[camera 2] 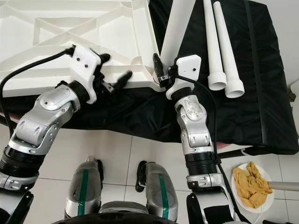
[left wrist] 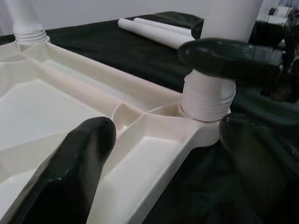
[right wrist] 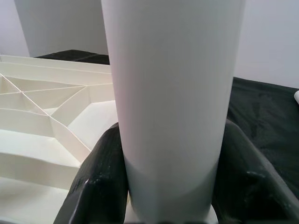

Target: Building children table

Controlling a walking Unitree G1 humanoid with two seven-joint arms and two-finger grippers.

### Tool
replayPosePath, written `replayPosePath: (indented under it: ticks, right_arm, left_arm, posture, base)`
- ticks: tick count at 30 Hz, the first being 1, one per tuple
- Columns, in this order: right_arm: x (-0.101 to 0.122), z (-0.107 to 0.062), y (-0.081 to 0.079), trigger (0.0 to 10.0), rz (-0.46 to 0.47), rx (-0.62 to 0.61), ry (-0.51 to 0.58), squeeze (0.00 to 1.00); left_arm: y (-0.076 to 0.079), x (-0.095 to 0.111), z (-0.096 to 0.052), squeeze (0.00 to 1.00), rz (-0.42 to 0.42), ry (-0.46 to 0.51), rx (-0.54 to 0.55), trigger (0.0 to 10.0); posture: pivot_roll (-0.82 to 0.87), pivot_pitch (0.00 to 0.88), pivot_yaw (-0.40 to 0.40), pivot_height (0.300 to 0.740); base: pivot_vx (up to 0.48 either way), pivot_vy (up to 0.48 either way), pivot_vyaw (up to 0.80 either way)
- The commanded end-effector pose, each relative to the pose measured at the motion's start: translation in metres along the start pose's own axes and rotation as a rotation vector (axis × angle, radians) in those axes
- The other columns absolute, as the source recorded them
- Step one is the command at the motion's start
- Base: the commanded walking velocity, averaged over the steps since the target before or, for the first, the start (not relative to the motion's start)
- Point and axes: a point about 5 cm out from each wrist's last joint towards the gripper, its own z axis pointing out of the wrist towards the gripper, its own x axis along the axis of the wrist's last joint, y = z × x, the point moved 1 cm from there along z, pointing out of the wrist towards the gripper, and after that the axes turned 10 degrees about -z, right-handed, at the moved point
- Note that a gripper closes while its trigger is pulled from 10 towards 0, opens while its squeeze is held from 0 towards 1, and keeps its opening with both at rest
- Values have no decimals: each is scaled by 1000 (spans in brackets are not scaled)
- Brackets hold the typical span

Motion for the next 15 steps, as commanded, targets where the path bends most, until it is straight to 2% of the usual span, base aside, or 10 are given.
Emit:
replayPosePath:
  ticks: [1,9,15]
  right_arm:
    - [-15,-7,-5,10000,15,28,-69,0]
    - [-18,-12,-14,10000,-39,94,-70,0]
    - [-21,-15,-15,10000,-27,96,-84,0]
  left_arm:
    - [6,1,0,0,5,-5,-40,10000]
    - [5,2,0,0,9,-4,-36,10000]
    - [5,3,-1,0,10,-1,-37,10000]
  posture:
    - [140,92,-111,740]
    - [138,93,-111,740]
    - [136,93,-110,740]
  base:
    - [0,0,0]
    - [0,0,0]
    - [0,0,0]
